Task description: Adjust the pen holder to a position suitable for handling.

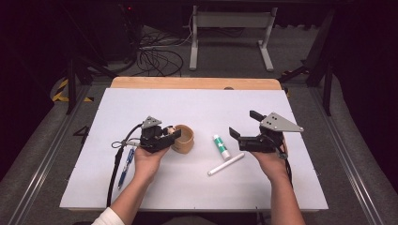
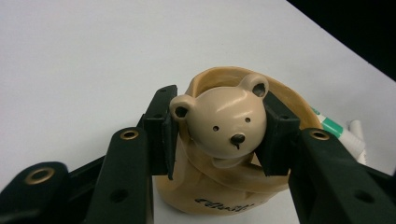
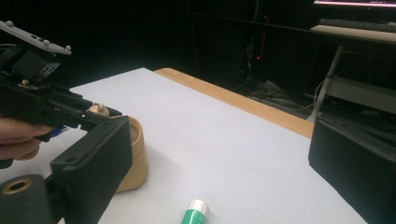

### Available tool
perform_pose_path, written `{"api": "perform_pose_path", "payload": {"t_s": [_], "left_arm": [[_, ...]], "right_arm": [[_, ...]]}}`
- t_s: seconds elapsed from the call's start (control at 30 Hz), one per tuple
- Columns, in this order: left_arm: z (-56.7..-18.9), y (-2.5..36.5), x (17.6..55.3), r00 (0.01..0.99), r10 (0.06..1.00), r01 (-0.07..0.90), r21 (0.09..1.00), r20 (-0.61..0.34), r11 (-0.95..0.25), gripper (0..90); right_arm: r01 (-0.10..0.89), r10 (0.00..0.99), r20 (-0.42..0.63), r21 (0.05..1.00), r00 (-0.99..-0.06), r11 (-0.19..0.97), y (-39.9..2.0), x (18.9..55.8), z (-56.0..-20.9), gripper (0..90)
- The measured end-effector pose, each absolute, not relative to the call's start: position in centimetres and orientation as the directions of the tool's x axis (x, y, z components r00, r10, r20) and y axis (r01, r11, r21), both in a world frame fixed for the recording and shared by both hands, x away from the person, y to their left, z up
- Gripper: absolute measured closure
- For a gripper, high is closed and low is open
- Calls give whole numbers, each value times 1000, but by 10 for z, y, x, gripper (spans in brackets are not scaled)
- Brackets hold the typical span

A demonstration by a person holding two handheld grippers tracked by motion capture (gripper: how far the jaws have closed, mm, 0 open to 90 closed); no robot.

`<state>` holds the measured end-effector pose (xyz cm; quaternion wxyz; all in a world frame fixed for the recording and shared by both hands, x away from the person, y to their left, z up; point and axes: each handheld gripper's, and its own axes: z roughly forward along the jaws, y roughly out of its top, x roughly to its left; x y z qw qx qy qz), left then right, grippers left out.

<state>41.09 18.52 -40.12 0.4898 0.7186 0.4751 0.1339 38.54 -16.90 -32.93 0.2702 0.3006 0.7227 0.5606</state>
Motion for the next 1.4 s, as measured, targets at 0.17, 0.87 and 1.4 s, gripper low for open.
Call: {"api": "perform_pose_path", "payload": {"t_s": [0.17,0.87,1.4], "left_arm": [[-403,186,410,517,810,543,838,-275,-62,556],[-380,208,393,555,828,332,933,-76,-137,269],[-364,235,359,529,844,212,949,90,-235,104]], "right_arm": [[138,738,-49,972,-673,191,-168,386,-330,72],[137,741,-45,974,-670,183,-168,387,-333,75],[142,757,-48,973,-652,184,-167,390,-337,97]]}}
